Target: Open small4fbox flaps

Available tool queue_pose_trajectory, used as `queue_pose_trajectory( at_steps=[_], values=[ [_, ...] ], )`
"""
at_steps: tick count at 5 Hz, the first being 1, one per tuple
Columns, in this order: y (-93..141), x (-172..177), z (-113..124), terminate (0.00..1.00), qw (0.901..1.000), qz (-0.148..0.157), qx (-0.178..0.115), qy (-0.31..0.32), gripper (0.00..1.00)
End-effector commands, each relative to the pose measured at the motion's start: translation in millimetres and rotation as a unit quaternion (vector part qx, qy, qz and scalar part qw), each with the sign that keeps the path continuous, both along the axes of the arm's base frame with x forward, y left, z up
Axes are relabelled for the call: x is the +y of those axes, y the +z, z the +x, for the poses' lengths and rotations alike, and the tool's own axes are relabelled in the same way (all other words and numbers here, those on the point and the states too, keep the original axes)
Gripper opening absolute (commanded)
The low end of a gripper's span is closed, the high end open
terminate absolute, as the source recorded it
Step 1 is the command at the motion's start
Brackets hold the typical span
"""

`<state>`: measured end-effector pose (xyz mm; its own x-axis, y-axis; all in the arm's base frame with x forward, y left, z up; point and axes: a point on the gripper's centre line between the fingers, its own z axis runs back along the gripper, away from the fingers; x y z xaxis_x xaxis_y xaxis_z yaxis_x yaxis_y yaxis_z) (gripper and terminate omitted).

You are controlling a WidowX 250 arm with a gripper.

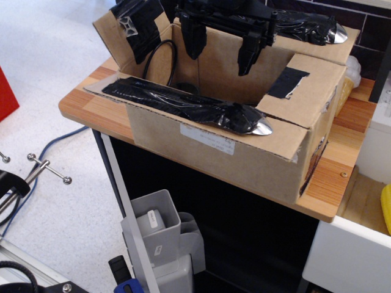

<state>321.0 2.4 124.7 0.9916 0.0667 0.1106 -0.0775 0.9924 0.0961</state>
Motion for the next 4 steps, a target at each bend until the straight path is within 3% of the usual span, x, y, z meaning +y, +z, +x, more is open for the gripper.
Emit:
queue_pose_trajectory(
  at_steps=[1,4],
  values=[
    [0.0,0.0,0.0,0.0,1.0,0.0,0.0,0.0,1.0],
    [-13.6,-9.0,5.7,0.0,0.9998,-0.017,-0.004,-0.009,1.0]
  ],
)
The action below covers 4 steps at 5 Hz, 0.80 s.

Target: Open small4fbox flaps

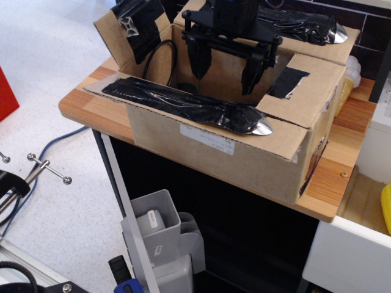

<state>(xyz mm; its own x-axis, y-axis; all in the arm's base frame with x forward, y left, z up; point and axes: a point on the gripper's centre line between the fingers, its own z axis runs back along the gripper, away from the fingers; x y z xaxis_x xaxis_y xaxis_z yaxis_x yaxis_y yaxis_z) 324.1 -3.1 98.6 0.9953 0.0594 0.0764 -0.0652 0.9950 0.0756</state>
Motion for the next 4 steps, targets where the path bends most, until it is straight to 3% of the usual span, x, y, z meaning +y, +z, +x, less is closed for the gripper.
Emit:
queue_pose_trajectory(
  at_steps=[1,4],
  values=[
    [17.8,-17.4,-0.1,0.0,0.9988,-0.044,-0.019,-0.011,1.0],
    [44.6,-57.3,1.8,0.0,0.9967,-0.077,-0.02,-0.02,1.0]
  ],
)
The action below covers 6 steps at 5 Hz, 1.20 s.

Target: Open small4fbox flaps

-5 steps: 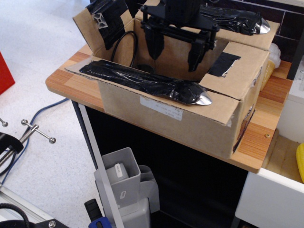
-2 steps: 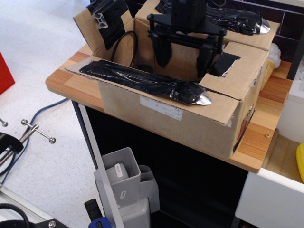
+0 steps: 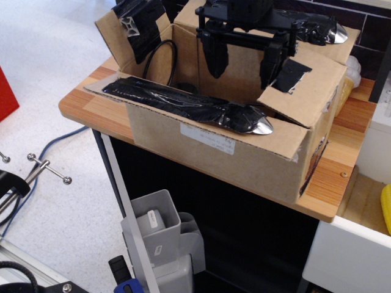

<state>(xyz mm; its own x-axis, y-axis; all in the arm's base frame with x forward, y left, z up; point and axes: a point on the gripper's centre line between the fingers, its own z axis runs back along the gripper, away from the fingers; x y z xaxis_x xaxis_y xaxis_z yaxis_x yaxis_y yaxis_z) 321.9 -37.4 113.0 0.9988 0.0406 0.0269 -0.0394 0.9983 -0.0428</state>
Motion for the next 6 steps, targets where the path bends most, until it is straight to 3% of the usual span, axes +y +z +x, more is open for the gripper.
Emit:
queue_pose_trajectory(
  at_steps=[1,2,3,6],
  values=[
    [37.4,-38.2,1.7,0.0,0.9987,-0.017,-0.047,0.004,1.0],
    [48.9,-54.0,2.0,0.0,0.9982,0.008,-0.059,-0.003,1.0],
    [55.5,-66.6,6.1,0.0,0.9975,0.013,-0.07,-0.006,1.0],
    [53.3,-101.3,4.0,0.0,0.996,-0.014,-0.085,0.026,1.0]
  ],
)
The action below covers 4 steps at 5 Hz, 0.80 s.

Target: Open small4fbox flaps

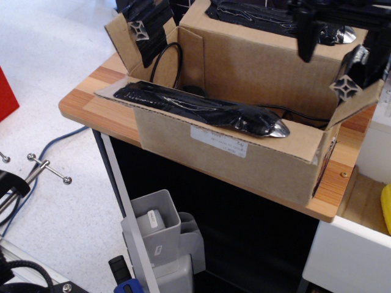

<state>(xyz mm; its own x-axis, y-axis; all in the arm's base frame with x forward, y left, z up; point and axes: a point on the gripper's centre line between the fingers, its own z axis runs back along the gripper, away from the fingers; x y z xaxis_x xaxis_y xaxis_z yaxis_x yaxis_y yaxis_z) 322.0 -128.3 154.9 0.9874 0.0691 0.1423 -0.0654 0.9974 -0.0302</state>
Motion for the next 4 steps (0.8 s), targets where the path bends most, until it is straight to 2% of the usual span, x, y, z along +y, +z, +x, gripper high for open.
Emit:
queue_pose_trajectory(
  at_steps=[1,4],
  values=[
    [6.3,-21.2,4.7,0.0,0.9987,-0.036,-0.028,0.023,1.0],
    [-12.8,-30.9,1.9,0.0,0.9956,-0.071,-0.03,0.054,1.0]
  ],
)
